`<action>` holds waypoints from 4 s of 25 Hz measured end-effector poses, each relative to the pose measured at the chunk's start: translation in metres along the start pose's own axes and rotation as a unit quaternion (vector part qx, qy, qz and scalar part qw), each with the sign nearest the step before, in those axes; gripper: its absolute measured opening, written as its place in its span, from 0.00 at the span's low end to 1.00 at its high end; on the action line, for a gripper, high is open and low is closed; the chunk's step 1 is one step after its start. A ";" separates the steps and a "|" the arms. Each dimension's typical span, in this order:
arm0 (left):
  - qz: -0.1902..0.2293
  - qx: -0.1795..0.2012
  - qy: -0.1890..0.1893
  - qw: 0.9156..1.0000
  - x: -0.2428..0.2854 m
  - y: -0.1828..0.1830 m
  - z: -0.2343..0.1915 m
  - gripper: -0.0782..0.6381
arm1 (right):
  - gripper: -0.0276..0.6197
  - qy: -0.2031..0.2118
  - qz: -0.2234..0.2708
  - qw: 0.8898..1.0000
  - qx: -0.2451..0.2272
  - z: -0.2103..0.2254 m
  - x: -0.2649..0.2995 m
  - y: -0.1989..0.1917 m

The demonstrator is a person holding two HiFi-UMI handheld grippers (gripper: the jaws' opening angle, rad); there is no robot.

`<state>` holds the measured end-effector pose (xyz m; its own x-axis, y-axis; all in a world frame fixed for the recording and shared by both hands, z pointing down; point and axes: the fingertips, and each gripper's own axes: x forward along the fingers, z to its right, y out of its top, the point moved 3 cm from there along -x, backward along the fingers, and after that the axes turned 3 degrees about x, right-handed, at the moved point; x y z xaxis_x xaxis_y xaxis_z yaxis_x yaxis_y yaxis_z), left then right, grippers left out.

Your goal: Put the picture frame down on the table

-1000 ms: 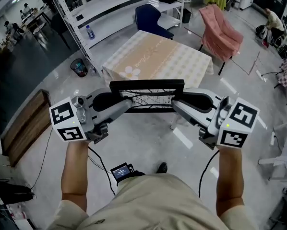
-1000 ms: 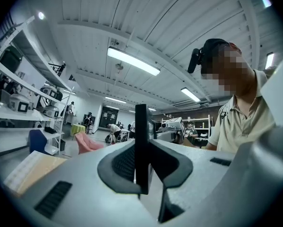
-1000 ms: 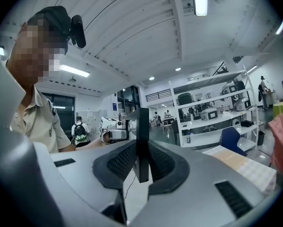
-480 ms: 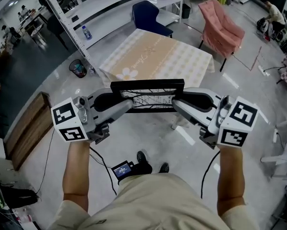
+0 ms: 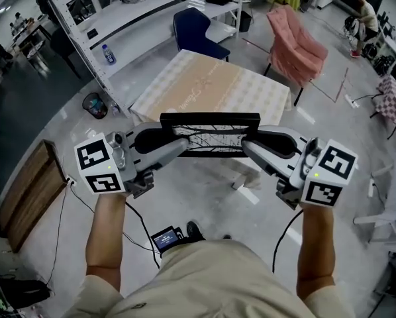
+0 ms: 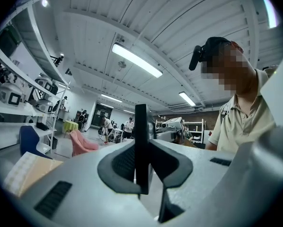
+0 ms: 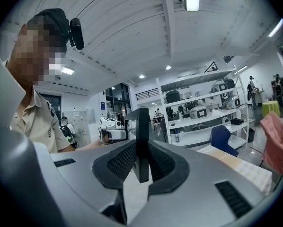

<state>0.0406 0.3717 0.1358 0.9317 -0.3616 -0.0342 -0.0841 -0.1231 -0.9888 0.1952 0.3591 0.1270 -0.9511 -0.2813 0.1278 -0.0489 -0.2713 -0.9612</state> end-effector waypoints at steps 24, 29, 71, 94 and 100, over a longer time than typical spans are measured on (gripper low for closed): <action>-0.008 -0.035 -0.017 0.999 -0.017 0.003 -0.196 0.19 | 0.15 -0.018 -0.004 0.999 0.028 0.138 0.133 0.027; -0.017 -0.040 0.005 0.999 0.026 0.010 -0.264 0.19 | 0.15 0.003 -0.004 0.999 0.040 0.221 0.142 0.044; -0.033 -0.092 -0.091 0.991 0.025 -0.022 -0.561 0.19 | 0.15 -0.140 -0.036 0.984 0.106 0.425 0.318 0.049; -0.126 -0.139 -0.013 0.982 0.053 -0.124 -0.666 0.19 | 0.15 -0.128 -0.072 0.971 0.187 0.555 0.369 -0.050; -0.144 -0.172 0.007 0.975 0.063 -0.165 -0.691 0.19 | 0.15 -0.123 -0.090 0.965 0.213 0.590 0.379 -0.088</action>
<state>-0.1307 -0.2695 0.3973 0.9297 -0.2780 0.2418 0.0648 -0.5227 -0.8501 0.0190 -0.2667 0.4041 -0.8351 -0.3895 0.3885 -0.0274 -0.6760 -0.7364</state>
